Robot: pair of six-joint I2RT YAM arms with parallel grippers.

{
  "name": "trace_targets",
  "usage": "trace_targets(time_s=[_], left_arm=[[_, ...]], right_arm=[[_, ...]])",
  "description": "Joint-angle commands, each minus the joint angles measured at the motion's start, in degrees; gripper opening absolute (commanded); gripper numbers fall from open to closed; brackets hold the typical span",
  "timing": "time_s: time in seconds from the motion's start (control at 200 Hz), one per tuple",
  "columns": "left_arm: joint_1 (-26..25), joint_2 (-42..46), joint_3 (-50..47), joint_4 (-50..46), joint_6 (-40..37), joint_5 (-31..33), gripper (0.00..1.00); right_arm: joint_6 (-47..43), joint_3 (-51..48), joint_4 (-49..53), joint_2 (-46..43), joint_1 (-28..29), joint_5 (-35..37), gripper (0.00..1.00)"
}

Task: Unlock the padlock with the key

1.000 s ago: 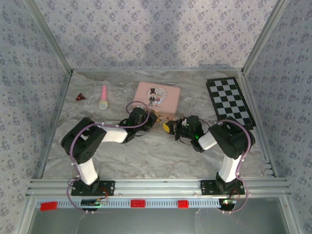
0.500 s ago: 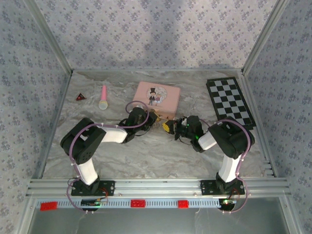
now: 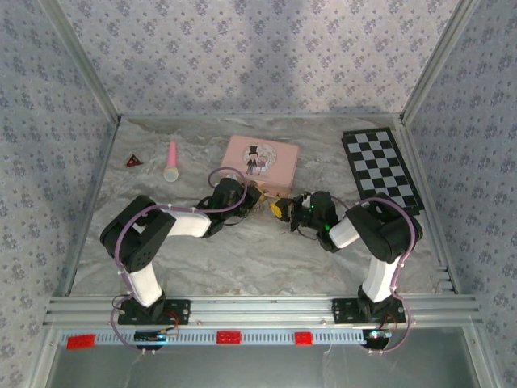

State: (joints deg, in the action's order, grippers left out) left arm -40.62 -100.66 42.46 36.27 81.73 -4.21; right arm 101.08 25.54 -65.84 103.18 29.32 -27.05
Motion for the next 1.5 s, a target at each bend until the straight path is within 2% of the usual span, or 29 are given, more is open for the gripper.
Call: trace_targets(time_s=[0.0,0.355,0.934,1.219,1.494], left_arm=[[-2.4,1.7,0.3,6.1,-0.4,-5.7,0.00],[-2.0,0.6,1.0,5.7,-0.8,-6.0,0.00],[-2.0,0.2,0.5,1.7,-5.1,-5.3,0.00],[-1.4,0.1,-2.1,6.1,-2.0,-4.6,0.00],[-0.9,0.8,-1.9,7.7,-2.1,-4.6,0.00]], right_arm=[[-1.4,0.1,-3.8,-0.7,0.5,1.4,0.00],[-1.0,-2.2,-7.0,0.3,2.8,2.6,0.00],[-5.1,-5.6,5.1,-7.5,4.7,8.5,0.00],[-5.6,-6.7,6.4,-8.9,3.3,8.1,0.00],[-4.6,-7.1,3.5,-7.1,4.5,7.3,0.00]])
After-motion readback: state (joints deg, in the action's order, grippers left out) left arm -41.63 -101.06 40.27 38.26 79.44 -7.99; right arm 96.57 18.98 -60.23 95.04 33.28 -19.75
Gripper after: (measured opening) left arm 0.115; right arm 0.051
